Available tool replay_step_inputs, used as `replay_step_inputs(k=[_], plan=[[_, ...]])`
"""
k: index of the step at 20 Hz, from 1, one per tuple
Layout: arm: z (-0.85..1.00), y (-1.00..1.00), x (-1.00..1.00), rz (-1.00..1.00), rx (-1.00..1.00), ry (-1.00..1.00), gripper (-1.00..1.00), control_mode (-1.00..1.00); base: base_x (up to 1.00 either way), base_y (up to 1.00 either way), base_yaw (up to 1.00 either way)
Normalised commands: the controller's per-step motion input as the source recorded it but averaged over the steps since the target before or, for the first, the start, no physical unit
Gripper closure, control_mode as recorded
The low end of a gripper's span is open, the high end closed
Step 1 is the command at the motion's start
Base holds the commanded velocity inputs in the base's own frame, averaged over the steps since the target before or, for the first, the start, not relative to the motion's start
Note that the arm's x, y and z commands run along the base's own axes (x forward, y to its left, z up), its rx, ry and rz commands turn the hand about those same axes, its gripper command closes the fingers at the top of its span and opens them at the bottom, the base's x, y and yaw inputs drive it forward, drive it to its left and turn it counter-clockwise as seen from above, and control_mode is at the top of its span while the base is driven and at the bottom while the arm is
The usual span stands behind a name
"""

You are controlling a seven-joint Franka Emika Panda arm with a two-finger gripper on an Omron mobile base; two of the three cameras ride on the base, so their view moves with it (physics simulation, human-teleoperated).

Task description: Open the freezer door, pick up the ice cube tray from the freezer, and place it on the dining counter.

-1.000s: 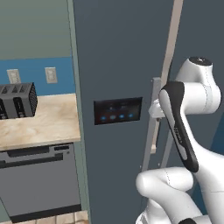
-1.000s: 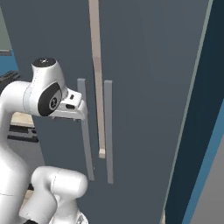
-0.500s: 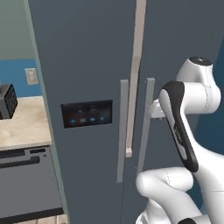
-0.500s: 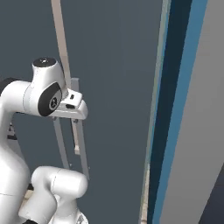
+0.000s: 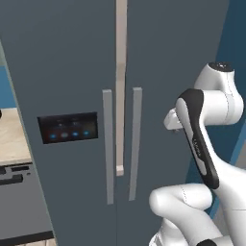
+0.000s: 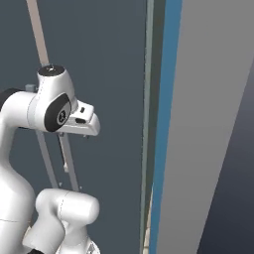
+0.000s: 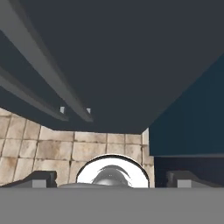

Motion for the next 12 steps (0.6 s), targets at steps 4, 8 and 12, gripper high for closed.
replay_step_inputs(k=[4,8,12], plan=[[0.00,0.00,0.00,0.00,0.00,0.00,-1.00,1.00,0.20,-0.28,0.00],[0.00,0.00,0.00,0.00,0.00,0.00,-1.00,1.00,0.31,-0.26,0.00],[0.00,0.00,0.00,0.00,0.00,0.00,-1.00,1.00,0.39,-0.24,0.00]])
